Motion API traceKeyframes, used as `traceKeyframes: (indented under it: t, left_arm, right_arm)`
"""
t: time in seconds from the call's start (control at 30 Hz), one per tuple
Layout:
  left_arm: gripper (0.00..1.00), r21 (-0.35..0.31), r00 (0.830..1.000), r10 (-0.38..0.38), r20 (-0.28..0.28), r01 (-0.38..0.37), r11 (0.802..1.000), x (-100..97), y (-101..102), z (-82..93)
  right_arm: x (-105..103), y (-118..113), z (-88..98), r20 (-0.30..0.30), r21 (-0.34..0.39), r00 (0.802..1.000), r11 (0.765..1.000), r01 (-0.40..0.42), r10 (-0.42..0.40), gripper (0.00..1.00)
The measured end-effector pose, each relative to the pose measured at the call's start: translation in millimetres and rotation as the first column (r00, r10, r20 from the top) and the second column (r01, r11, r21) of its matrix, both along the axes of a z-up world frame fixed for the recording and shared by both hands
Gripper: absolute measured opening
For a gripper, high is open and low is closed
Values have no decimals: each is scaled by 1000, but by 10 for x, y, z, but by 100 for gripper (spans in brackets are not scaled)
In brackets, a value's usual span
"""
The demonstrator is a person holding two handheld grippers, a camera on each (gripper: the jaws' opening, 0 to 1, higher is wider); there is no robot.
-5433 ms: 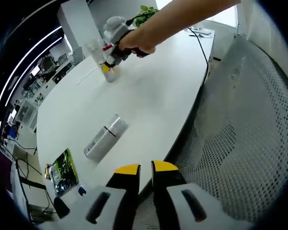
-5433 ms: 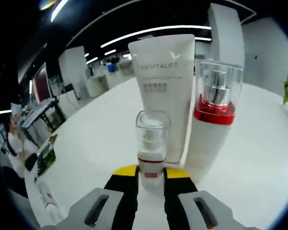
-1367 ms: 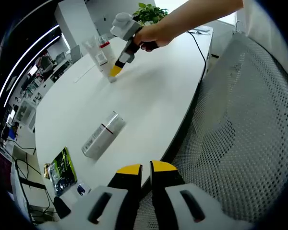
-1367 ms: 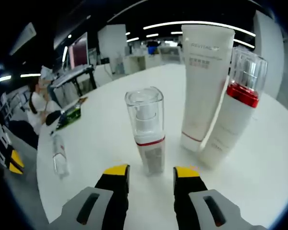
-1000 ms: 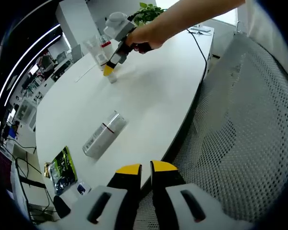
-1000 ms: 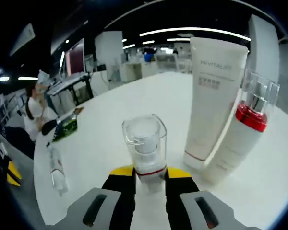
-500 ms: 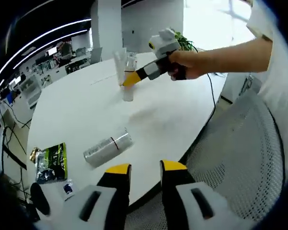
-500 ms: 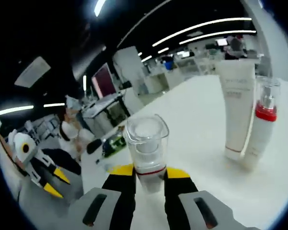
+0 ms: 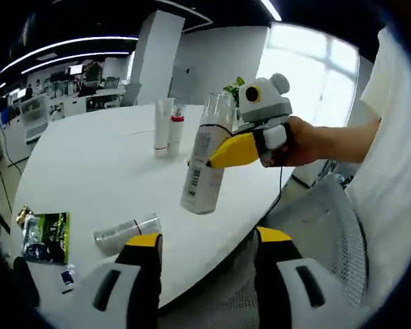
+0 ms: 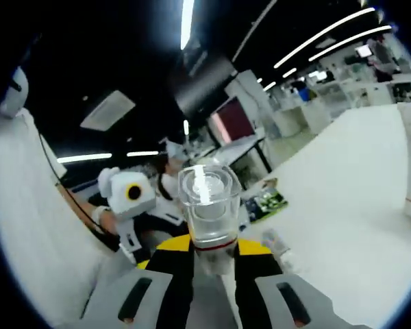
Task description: Arrange the skincare products in the storage area until every visible bottle or jar stands upright without overlapping.
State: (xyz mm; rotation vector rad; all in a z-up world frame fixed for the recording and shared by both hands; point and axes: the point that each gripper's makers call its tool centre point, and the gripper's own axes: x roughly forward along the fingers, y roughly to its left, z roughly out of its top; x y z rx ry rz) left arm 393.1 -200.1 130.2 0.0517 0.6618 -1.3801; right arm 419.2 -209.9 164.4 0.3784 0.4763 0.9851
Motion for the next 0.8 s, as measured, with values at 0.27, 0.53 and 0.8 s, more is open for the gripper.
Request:
traceKeyframes:
  t: [0.27,0.53,0.8]
  left_arm:
    - [40,-93,996,-77,-41,73,993,-128,-21,193]
    - [28,-68,993,-116,-36,114,991,-197,3,158]
    - [20,-48,990,-141,-23,140,989,-221,38,138]
  right_arm:
    - [-218,310,148,2,18,992,992,-122,122,19]
    - [-272,500,191,-2,44,987,986,-159,160,19]
    - [-275,578,158,-30,96,987,984,-153,157,19]
